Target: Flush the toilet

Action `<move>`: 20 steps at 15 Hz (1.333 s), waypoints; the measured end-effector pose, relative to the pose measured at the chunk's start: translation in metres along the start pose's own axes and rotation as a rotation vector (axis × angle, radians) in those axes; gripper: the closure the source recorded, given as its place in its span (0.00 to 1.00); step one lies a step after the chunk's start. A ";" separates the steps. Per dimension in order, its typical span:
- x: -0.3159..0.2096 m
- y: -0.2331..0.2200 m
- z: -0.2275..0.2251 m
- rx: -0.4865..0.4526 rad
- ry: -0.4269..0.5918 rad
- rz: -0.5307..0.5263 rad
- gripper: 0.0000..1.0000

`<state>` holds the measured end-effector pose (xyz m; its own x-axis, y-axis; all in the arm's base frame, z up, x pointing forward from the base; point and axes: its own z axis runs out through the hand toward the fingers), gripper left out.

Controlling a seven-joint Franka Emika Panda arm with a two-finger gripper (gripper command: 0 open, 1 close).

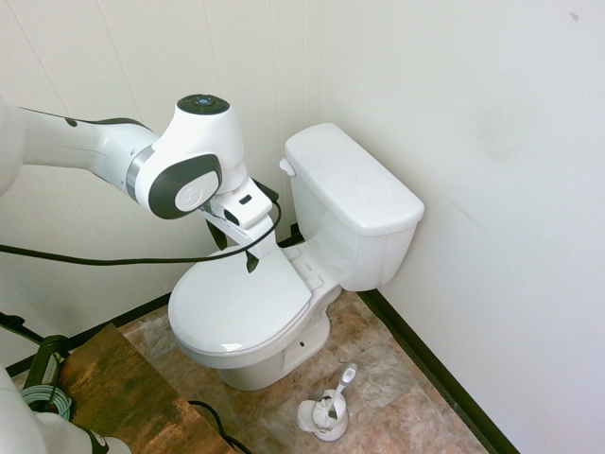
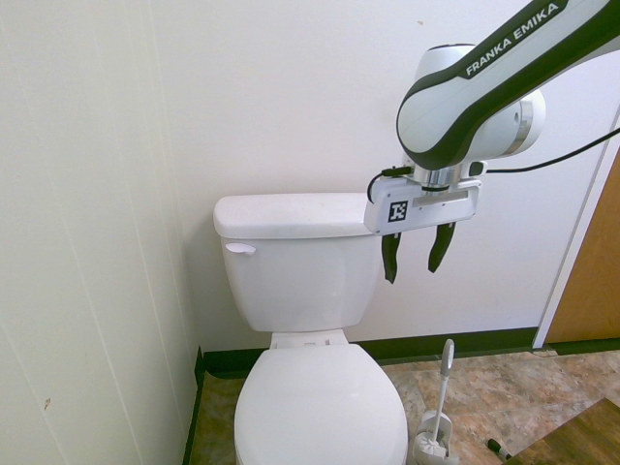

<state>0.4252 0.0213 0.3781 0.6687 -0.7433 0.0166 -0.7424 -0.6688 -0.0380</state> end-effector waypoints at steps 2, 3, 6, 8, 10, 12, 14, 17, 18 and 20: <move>0.001 -0.001 0.002 0.003 0.002 0.000 0.00; 0.003 -0.004 0.005 0.007 0.005 -0.001 0.00; 0.007 -0.036 0.006 0.029 0.021 -0.026 0.00; 0.005 -0.076 -0.001 0.051 0.033 -0.042 0.00; 0.003 -0.121 -0.007 0.068 0.059 -0.048 0.00; 0.005 -0.164 -0.005 0.080 0.090 -0.042 0.00; 0.016 -0.206 0.000 0.105 0.107 -0.028 0.00; 0.031 -0.255 0.003 0.167 0.126 -0.007 0.00; 0.034 -0.269 0.005 0.179 0.130 0.001 0.00; 0.037 -0.291 0.015 0.191 0.134 0.015 0.00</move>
<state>0.6666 0.1891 0.3746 0.6369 -0.7568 0.1471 -0.7229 -0.6525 -0.2274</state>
